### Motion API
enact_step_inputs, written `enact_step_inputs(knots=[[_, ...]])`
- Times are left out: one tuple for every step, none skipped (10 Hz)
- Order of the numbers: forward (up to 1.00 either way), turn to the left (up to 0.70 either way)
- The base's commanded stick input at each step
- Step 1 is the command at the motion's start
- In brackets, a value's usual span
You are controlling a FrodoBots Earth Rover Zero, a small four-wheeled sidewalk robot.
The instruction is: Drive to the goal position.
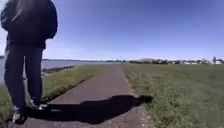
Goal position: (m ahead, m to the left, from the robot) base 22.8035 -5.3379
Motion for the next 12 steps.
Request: enact_step_inputs(knots=[[0.70,0.00],[0.70,0.00],[0.70,0.00],[0.70,0.00],[0.70,0.00],[0.70,0.00],[0.70,0.00],[0.70,0.00],[0.70,0.00],[0.70,0.00],[0.70,0.12],[0.70,0.25]])
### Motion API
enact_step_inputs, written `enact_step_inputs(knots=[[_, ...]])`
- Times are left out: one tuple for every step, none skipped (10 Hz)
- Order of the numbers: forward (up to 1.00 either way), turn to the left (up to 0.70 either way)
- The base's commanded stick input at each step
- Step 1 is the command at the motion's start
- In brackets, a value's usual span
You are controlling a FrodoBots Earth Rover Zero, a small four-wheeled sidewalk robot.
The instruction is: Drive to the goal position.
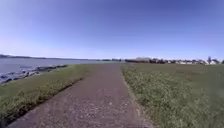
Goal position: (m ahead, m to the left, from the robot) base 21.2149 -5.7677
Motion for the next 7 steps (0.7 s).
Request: enact_step_inputs(knots=[[0.70,0.08],[0.70,0.00],[0.70,0.00],[0.70,0.00],[0.70,0.00],[0.70,0.00],[0.70,0.00]])
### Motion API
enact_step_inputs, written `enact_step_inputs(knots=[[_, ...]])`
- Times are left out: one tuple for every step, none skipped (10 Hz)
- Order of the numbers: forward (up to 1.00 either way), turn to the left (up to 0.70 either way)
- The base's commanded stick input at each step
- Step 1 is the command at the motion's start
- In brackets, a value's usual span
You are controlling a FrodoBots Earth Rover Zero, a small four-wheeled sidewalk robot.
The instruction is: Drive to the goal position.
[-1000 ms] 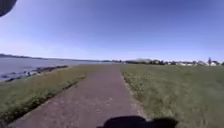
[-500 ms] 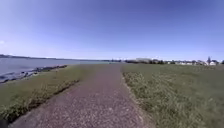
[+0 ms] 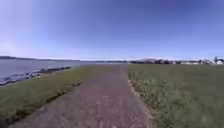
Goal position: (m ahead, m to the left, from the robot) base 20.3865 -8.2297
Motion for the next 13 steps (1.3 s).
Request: enact_step_inputs(knots=[[0.70,0.00],[0.70,0.00],[0.70,0.00],[0.70,0.00],[0.70,0.00],[0.70,0.00],[0.70,0.00],[0.70,0.00],[0.70,0.00],[0.70,-0.14],[0.70,0.00],[0.70,0.00],[0.70,0.00]])
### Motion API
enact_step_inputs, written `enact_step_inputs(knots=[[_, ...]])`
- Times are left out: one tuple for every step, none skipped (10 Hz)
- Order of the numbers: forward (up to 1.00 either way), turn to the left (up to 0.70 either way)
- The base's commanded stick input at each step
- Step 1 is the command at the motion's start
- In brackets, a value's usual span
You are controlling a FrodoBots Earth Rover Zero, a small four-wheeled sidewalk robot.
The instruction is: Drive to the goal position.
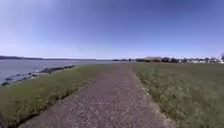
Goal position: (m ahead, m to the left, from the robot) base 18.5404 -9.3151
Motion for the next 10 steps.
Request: enact_step_inputs(knots=[[0.70,0.00],[0.70,0.00],[0.70,0.00],[0.70,0.00],[0.70,0.00],[0.70,0.00],[0.70,0.00],[0.70,0.00],[0.70,0.00],[0.70,-0.12]])
